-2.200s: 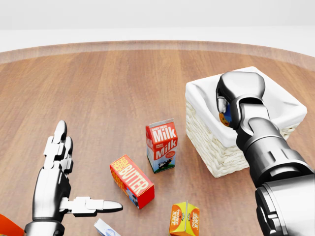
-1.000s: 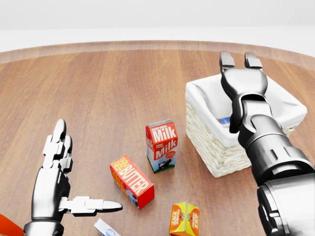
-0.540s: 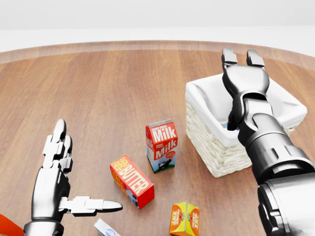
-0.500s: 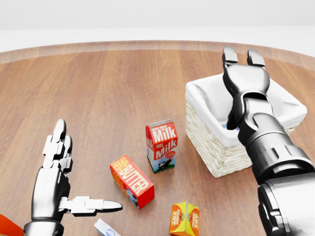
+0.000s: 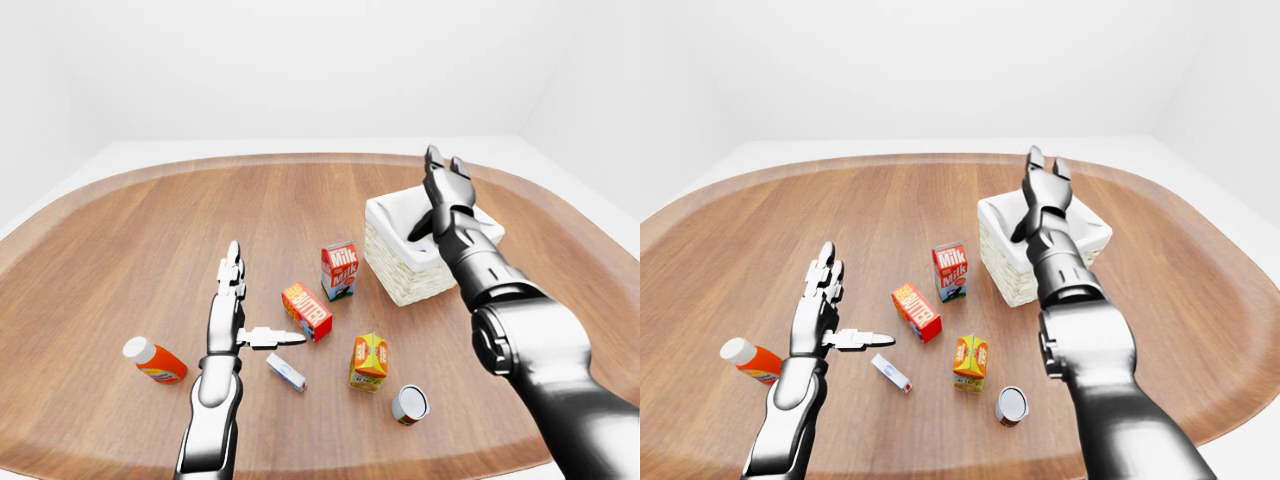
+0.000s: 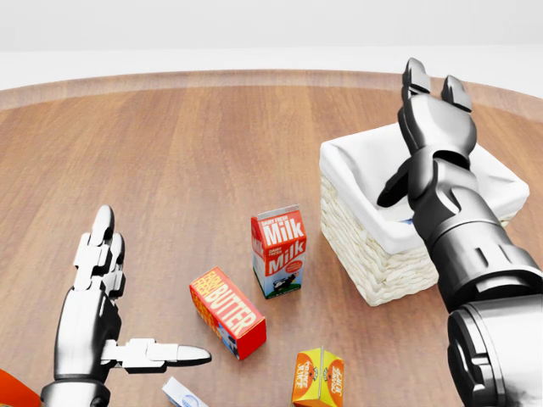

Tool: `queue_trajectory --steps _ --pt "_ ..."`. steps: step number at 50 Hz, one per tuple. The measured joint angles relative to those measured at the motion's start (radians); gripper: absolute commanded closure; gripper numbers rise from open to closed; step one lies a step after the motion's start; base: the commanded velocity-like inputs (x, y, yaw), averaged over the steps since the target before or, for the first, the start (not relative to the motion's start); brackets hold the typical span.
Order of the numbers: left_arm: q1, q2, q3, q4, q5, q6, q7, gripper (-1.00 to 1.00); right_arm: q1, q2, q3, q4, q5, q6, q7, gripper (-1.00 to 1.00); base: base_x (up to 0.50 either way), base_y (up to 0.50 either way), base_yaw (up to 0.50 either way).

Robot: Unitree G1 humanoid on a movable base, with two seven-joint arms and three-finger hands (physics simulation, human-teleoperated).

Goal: Pick up the alphabet soup and the tomato sauce, and put them in the basket.

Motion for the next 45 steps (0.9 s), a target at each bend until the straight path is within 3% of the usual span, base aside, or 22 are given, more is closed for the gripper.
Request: queue_trajectory --steps 14,28,45 --pt "-0.001 0.0 0.001 0.006 0.0 0.0 0.001 -1.0 -0.015 0.002 -0.033 -0.007 0.159 -0.065 -0.005 -1.0 0.0 0.0 0.0" --pt "-0.004 0.0 0.001 0.015 0.0 0.0 0.003 -1.0 -0.027 0.012 -0.081 -0.014 0.367 -0.171 0.046 -1.0 0.0 0.0 0.0" --pt "-0.001 0.0 0.0 0.012 0.001 0.0 0.003 -1.0 -0.034 0.017 -0.116 -0.022 0.587 -0.171 0.117 -1.0 0.0 0.0 0.0"
